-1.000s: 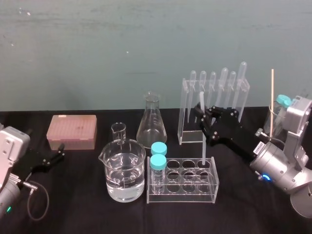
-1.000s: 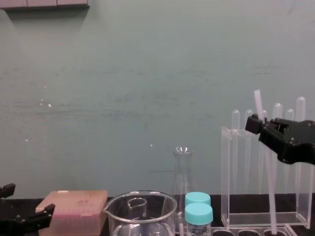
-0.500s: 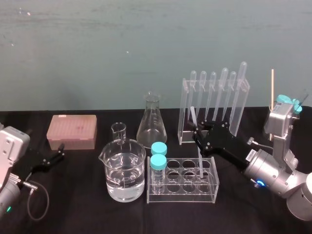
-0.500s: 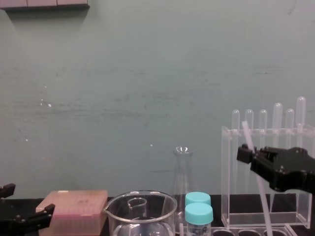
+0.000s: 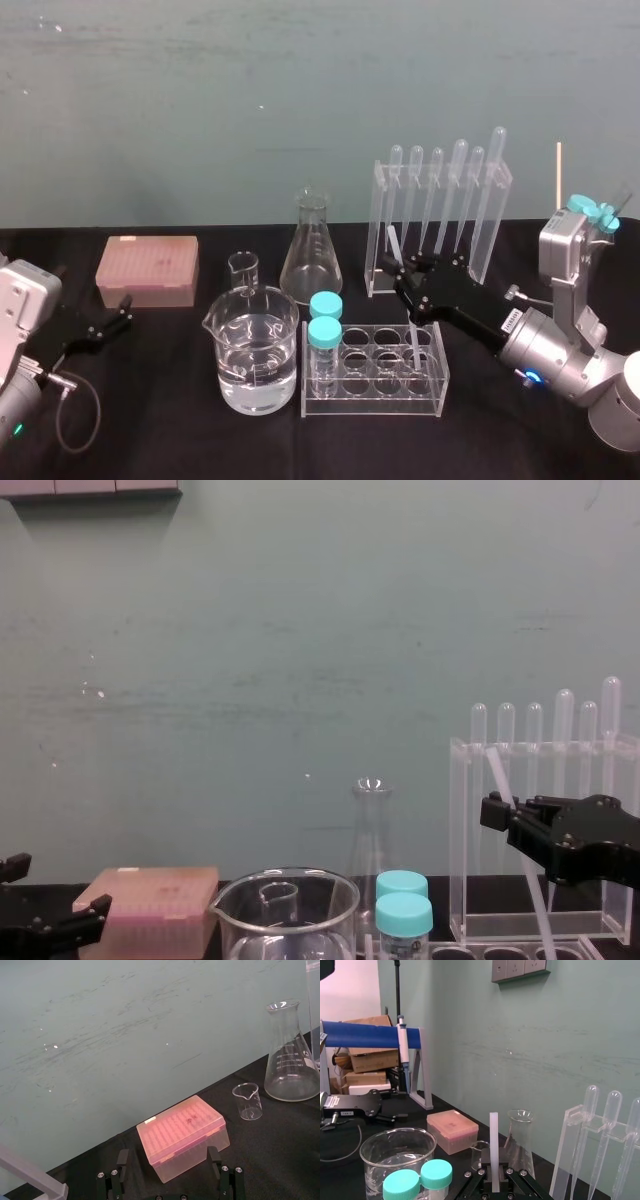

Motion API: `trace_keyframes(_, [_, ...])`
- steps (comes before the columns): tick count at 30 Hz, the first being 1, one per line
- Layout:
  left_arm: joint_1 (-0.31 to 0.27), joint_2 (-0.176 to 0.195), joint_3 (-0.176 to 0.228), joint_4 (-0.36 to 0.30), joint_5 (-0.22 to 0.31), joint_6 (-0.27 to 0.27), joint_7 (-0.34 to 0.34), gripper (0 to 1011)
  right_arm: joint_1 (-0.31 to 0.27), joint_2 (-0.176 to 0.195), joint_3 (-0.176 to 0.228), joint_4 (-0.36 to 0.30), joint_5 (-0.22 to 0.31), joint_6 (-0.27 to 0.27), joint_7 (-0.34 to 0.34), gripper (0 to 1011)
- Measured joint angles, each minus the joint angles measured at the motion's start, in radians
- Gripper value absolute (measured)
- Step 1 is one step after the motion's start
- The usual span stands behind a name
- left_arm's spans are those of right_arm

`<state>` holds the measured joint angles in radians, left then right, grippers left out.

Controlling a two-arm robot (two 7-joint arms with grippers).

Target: Pick up the stirring rod with one hand, then place it down.

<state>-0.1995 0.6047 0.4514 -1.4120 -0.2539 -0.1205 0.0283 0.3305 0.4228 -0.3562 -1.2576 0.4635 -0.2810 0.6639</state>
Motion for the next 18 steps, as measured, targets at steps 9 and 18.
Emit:
trace_keyframes(9, [0.0, 0.0, 0.0, 0.0, 0.0, 0.0, 0.0, 1000, -0.001, -0.001, 0.001, -0.001, 0.002, -0.003, 0.001, 70])
trace_keyframes(18, [0.0, 0.0, 0.0, 0.0, 0.0, 0.0, 0.0, 1000, -0.002, -0.001, 0.002, -0.002, 0.004, -0.005, 0.003, 264])
